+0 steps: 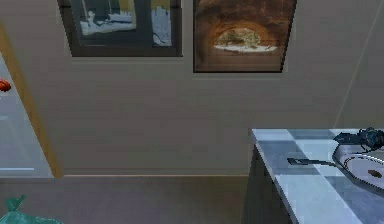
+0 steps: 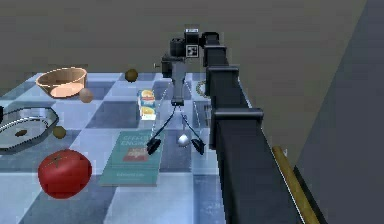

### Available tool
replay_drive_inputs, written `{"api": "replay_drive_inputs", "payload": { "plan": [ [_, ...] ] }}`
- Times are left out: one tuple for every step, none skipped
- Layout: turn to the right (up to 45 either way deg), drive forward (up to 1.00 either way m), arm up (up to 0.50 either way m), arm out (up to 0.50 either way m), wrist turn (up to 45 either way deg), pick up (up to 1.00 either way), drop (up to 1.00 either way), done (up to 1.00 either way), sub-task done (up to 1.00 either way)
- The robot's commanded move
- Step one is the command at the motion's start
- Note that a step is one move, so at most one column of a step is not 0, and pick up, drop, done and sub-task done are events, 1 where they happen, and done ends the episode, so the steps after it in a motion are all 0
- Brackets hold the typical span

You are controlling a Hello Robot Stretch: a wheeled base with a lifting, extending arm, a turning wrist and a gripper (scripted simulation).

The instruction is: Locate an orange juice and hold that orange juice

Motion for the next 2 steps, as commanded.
{"api": "replay_drive_inputs", "payload": {
  "plan": [
    [0.0, 0.0, 0.0, 0.0, 45.0, 0.0, 0.0, 0.0, 0.0],
    [0.0, 0.0, 0.0, 0.0, 45.0, 0.0, 0.0, 0.0, 0.0]
  ]
}}
